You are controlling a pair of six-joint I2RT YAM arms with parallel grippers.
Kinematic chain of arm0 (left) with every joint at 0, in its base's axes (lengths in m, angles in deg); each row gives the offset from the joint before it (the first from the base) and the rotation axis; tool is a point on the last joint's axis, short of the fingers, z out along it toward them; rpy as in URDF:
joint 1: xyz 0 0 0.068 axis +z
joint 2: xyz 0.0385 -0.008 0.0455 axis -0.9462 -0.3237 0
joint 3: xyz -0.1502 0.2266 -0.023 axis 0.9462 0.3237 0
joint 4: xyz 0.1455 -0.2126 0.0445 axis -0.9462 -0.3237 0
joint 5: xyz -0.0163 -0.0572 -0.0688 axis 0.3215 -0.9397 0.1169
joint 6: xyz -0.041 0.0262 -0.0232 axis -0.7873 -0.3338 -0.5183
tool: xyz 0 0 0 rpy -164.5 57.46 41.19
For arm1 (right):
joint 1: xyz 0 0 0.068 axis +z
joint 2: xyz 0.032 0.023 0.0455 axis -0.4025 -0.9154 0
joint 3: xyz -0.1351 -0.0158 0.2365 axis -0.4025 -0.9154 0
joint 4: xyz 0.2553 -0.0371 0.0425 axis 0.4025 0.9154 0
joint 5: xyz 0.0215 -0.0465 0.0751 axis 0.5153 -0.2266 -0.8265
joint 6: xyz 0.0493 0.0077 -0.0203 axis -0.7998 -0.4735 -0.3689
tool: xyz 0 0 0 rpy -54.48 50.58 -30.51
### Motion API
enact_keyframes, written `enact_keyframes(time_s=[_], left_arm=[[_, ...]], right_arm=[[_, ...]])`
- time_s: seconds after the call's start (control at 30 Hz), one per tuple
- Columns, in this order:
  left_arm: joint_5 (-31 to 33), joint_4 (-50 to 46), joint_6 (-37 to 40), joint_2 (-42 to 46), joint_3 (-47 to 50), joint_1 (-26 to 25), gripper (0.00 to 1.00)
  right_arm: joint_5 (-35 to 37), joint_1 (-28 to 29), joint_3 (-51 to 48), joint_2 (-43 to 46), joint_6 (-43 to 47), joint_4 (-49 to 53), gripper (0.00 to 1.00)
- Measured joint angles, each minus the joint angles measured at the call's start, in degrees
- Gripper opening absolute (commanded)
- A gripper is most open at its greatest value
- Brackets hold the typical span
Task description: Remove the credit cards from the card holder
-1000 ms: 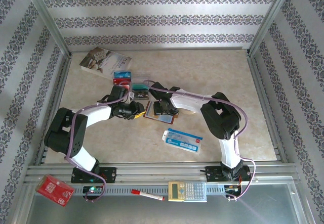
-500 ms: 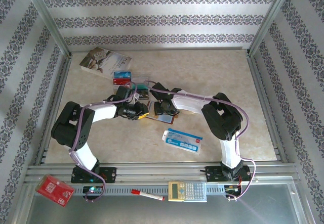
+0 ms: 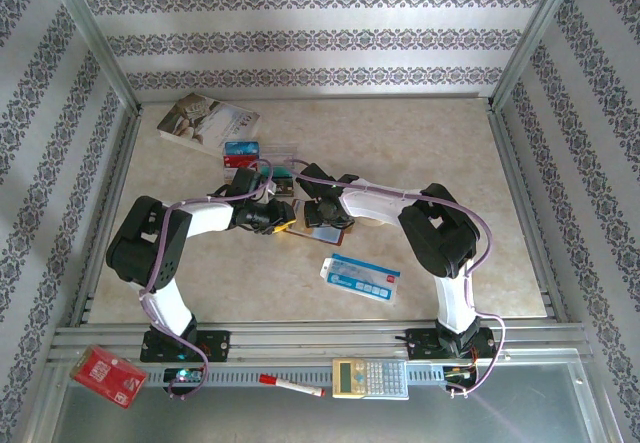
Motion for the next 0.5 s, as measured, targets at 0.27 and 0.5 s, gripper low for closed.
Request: enact_keyframes(time_s=[0.27,0.5], left_arm=[[-0.6,0.1,0.0,-0.2,-0.2,-0.6,0.30],[-0.3,-0.7,1.1,0.2,-0.2,-0.7,0.32]], right_arm=[[-0.3,-0.4,-0.3,0.1,0.0,-0.4,0.49],[-0.4,-0.4,-0.4,0.2,0.0,-0.6,0.49]])
